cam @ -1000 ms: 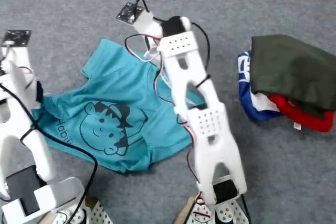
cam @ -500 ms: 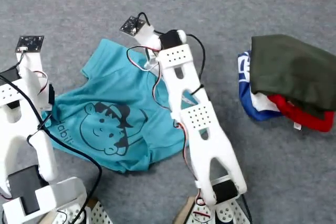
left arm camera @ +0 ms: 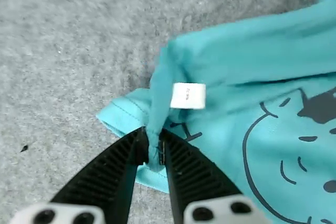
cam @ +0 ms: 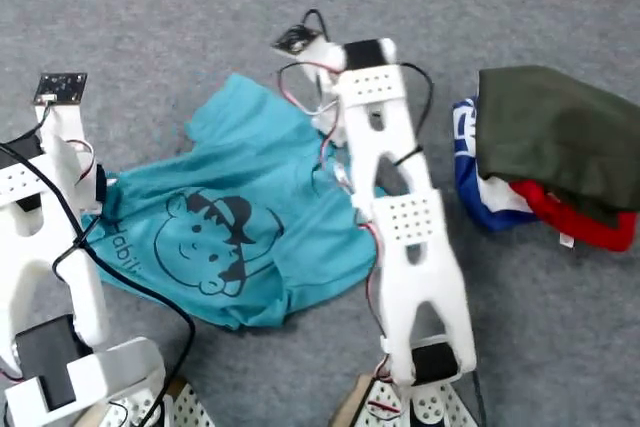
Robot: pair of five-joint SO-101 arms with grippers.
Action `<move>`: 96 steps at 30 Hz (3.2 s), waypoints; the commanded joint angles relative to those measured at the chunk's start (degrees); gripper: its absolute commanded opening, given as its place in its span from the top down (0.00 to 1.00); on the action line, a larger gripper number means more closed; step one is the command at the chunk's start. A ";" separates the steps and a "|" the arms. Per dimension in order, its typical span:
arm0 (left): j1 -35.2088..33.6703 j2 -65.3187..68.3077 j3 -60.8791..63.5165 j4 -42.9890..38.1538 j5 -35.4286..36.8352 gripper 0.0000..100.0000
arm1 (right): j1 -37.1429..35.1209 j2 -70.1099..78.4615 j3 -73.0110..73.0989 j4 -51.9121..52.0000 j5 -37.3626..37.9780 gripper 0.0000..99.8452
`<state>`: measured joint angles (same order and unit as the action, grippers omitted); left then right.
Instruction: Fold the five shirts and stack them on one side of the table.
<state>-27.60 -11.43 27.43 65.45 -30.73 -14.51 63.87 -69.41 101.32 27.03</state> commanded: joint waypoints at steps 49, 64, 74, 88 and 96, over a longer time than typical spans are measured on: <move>0.26 -0.31 2.73 6.68 -14.59 0.98 | -3.47 -13.49 10.59 -6.24 -9.14 0.78; 0.35 -0.31 3.16 6.33 -14.59 0.98 | -3.12 13.49 -20.70 -0.79 -13.45 0.78; 0.35 -0.31 3.16 6.33 -14.51 0.98 | -3.12 13.67 -21.05 -1.05 -13.10 0.99; 0.53 -0.66 2.73 6.33 -12.75 0.98 | -3.30 5.14 -25.01 1.05 -14.68 1.00; 0.97 -0.84 -2.20 6.51 -1.76 0.98 | -4.00 -16.04 -25.36 1.05 -16.00 1.00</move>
<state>-26.99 -11.43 29.71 72.31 -37.05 -17.58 59.56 -91.74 101.32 11.65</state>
